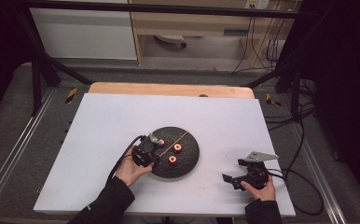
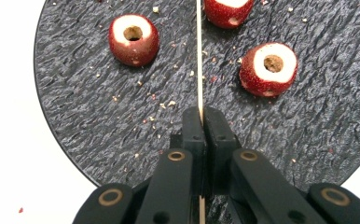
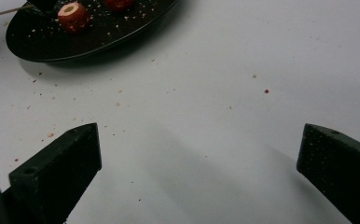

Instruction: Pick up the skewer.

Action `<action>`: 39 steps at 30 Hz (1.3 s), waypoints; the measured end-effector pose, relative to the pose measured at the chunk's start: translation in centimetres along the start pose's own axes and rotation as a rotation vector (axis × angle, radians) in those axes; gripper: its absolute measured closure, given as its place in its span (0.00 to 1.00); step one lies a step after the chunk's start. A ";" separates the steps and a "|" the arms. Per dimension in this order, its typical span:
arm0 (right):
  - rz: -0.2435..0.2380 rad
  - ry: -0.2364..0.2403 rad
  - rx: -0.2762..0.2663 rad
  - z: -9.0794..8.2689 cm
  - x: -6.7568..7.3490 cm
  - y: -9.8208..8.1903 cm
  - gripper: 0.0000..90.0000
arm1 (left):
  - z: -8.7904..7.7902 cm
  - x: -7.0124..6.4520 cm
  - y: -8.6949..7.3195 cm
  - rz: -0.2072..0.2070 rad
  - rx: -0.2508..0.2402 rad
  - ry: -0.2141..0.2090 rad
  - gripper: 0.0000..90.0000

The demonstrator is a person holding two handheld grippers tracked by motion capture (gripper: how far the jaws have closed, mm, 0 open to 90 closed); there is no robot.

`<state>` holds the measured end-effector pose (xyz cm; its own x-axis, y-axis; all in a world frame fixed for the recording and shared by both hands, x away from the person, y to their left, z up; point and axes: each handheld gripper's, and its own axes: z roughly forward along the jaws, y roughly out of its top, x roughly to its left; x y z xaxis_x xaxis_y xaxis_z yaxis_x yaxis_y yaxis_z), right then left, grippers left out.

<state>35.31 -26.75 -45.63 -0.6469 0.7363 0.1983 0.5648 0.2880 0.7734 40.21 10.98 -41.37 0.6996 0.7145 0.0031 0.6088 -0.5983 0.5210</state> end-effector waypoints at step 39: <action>0.013 -0.040 0.026 0.6 1.2 1.5 0.01 | -5.9 3.0 -9.6 -0.097 -0.339 -0.018 0.98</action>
<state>35.70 -25.03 -44.60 -0.6184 0.7642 0.1834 0.5865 0.2935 0.7549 34.30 20.99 -41.30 0.6530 0.7538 -0.0735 0.5158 -0.3715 0.7719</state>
